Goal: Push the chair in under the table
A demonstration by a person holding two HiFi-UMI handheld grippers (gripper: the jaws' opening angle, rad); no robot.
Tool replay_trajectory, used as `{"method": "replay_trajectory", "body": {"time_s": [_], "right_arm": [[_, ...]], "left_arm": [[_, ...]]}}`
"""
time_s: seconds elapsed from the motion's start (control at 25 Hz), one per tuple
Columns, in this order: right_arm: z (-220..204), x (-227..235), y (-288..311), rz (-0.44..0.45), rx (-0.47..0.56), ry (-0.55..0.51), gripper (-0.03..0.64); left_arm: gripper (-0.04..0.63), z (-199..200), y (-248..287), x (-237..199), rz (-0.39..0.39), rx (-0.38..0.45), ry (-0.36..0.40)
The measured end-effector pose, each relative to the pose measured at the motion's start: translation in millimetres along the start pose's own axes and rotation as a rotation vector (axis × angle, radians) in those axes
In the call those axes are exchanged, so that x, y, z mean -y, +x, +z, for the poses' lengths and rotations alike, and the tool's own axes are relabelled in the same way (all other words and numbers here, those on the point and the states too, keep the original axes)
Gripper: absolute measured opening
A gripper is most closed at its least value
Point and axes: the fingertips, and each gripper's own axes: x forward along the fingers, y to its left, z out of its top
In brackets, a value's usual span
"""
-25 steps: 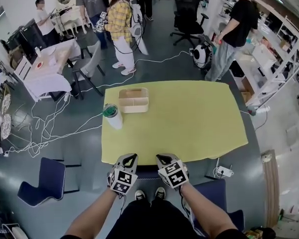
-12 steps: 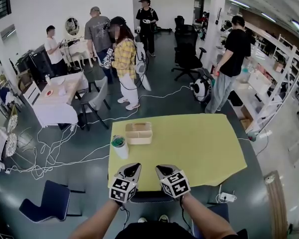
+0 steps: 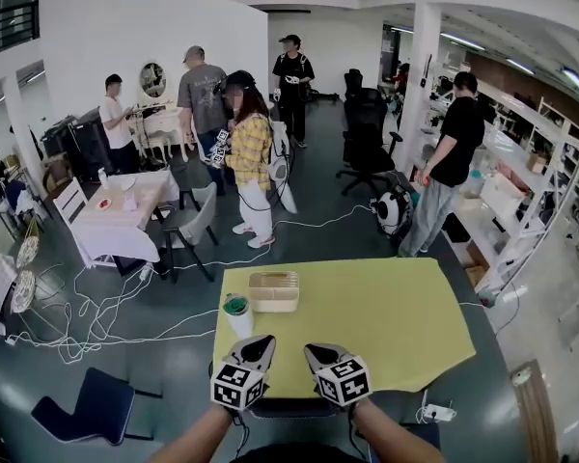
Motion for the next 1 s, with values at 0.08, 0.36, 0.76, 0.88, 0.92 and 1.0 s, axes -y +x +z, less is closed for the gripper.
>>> {"method": "replay_trajectory", "body": {"time_s": [0.08,0.36,0.76,0.88,0.92,1.0], "right_arm": [[-0.7,0.0,-0.1,-0.005,0.007,0.009,0.014],[8.0,-1.3,-5.0,-0.029,0.032,0.027,0.014],[4.4,-14.4,-11.2,-0.066,0.044,0.032,0.014],[-0.4,-26.9,-11.4,-0.072,0.05,0.035,0.014],[-2.1,-30.9,-12.5,-0.075,0.051,0.037,0.014],[-4.6,-38.1,-15.4,-0.083,0.054,0.041,0.014]], "left_arm": [[0.009,-1.4,-0.7,-1.3,0.002,0.005,-0.006],[0.009,-0.6,-8.8,-4.3,0.005,0.011,-0.022],[0.009,-10.6,-23.0,0.6,-0.013,0.016,-0.04],[0.009,-19.6,-33.9,-3.9,-0.013,0.013,-0.049],[0.009,-22.0,-37.7,-5.0,-0.012,0.013,-0.052],[0.009,-24.9,-45.6,-6.2,-0.013,0.014,-0.058]]}}
